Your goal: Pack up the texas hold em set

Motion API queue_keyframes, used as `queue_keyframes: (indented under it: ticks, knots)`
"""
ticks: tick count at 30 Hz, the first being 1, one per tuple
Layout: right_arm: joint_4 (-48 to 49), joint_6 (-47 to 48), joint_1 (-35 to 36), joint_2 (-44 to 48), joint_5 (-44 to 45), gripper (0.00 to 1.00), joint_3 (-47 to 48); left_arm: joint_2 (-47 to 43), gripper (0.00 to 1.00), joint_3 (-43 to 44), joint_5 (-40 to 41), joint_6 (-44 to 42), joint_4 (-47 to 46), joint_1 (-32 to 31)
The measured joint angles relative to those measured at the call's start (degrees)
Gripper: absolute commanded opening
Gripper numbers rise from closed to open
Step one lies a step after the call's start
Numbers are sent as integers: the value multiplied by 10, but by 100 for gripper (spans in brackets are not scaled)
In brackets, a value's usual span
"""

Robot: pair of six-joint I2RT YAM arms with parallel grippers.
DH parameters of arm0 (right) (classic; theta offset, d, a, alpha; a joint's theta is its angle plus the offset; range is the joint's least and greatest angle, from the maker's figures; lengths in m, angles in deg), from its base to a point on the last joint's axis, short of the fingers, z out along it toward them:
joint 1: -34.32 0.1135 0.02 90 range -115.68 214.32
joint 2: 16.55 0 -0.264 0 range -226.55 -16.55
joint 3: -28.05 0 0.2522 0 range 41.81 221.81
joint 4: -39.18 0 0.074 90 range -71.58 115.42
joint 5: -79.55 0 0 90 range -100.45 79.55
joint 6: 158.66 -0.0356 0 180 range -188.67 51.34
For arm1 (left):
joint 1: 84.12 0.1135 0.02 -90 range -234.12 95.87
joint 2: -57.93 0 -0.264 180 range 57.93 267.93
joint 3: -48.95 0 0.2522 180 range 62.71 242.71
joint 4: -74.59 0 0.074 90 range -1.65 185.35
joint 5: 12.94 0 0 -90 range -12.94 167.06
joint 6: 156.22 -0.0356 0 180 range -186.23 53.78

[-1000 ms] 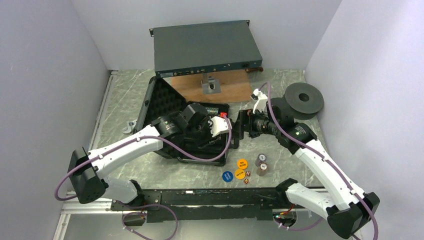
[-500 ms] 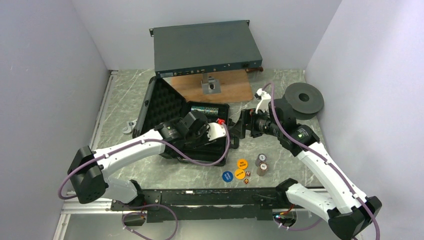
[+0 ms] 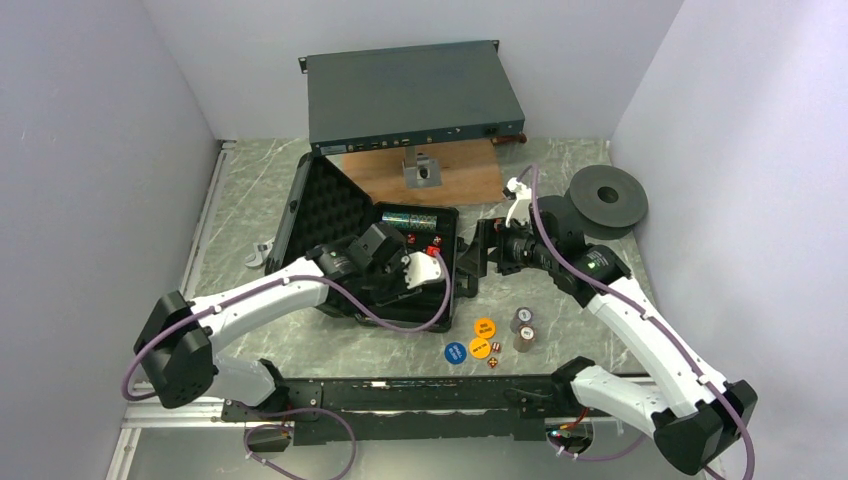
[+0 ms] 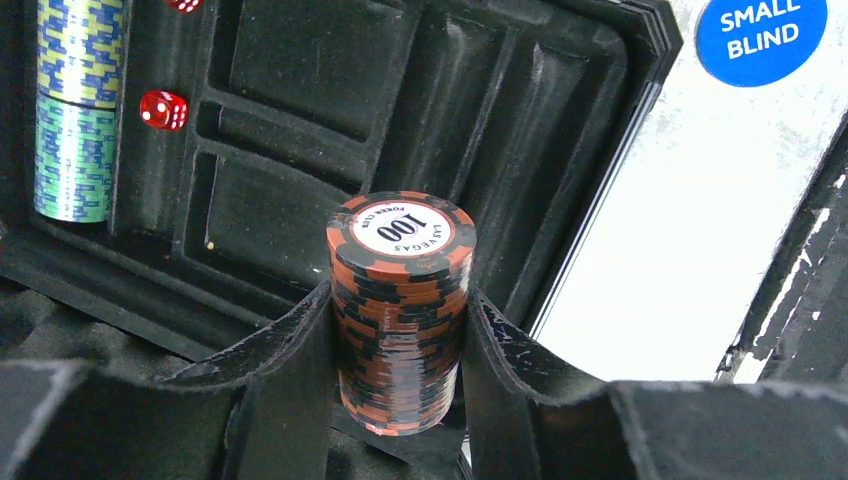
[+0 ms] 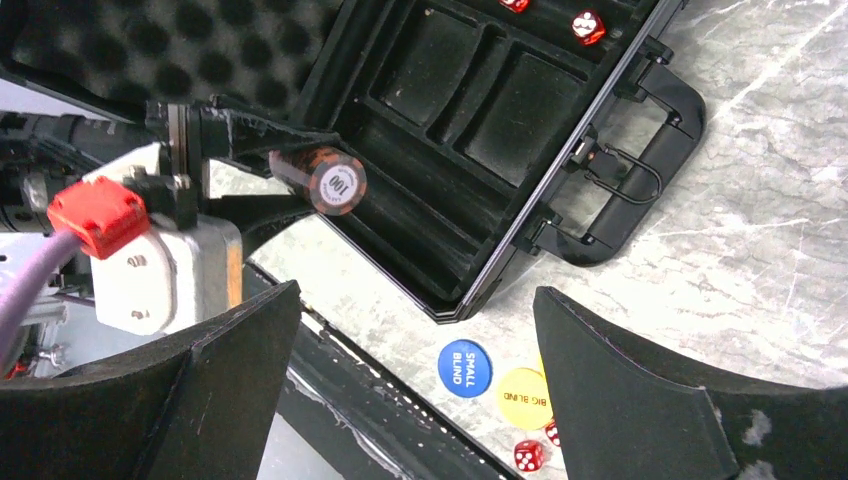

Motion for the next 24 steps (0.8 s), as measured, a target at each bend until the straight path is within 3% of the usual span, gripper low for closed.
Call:
queue_keyframes:
  ticks: [24]
  knots:
    - [4, 0, 0, -2, 0, 89, -18, 91, 0, 5, -52, -48, 15, 60]
